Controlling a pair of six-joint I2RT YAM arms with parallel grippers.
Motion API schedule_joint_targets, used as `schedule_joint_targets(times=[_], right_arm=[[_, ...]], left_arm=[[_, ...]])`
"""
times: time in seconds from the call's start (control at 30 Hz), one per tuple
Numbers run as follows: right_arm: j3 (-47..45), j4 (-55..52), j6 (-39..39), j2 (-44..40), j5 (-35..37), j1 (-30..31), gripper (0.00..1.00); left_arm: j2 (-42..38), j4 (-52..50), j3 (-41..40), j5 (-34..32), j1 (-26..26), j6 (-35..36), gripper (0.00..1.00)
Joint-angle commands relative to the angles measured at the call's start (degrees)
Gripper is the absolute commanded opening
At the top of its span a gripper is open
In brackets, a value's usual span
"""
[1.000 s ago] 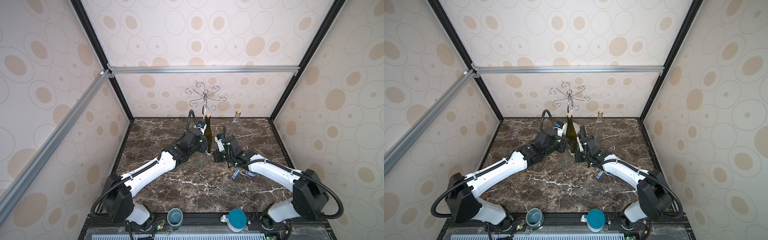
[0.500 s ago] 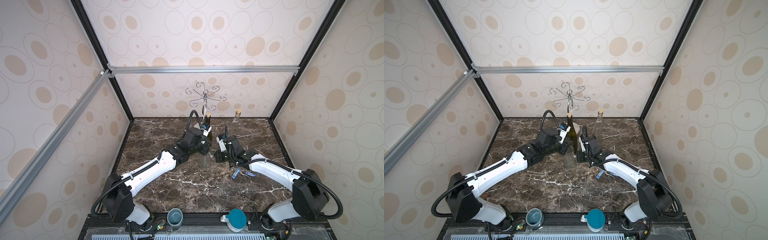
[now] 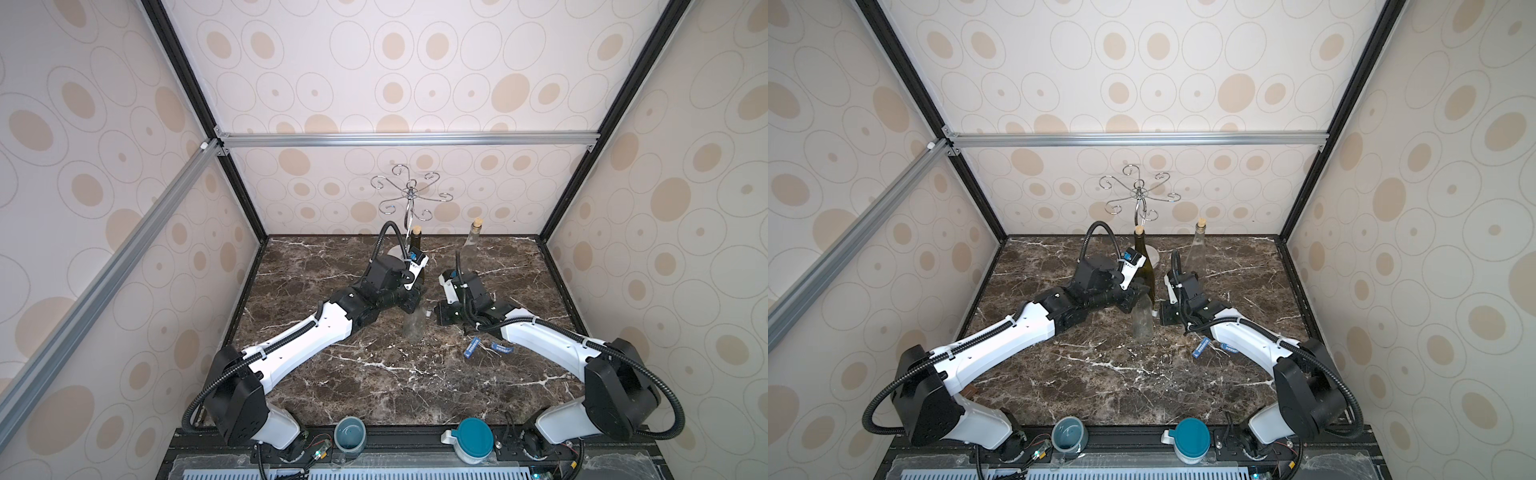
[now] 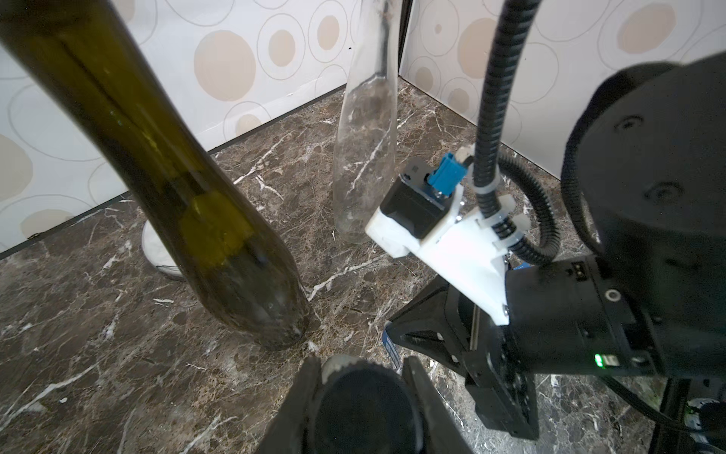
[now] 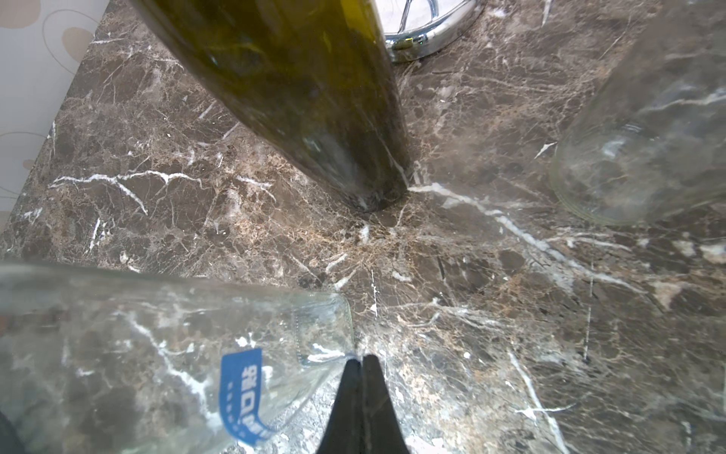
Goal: Remove the label from the bottle
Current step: Tear open the label from the bottle.
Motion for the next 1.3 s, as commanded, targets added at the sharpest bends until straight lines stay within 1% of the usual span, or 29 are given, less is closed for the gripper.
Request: schedule_joint_targets(times=[0.0, 0.27, 0.5, 1.27], right_arm=[[-0.7, -0.6, -0.8, -1.4, -0.6, -0.7, 0.00], [-0.9, -0.8, -1.1, -1.2, -1.3, -1.7, 0.00], [-1.2, -0.8, -1.3, -1.0, -1.7, -2.7, 0.00], [-2.1, -1.3, -1.6, -0.7, -4.1, -6.1, 0.00]], left_arm=[[1.2, -2.6, 2.1, 2.6, -0.7, 1.8, 0.18], [1.8, -3.7, 3.2, 3.8, -1.5, 3.7, 0.19], [2.1, -4.6, 3.6, 3.5, -2.0, 4.8, 0.19], [2.5, -4.8, 4.9, 4.2, -2.7, 6.0, 0.19]])
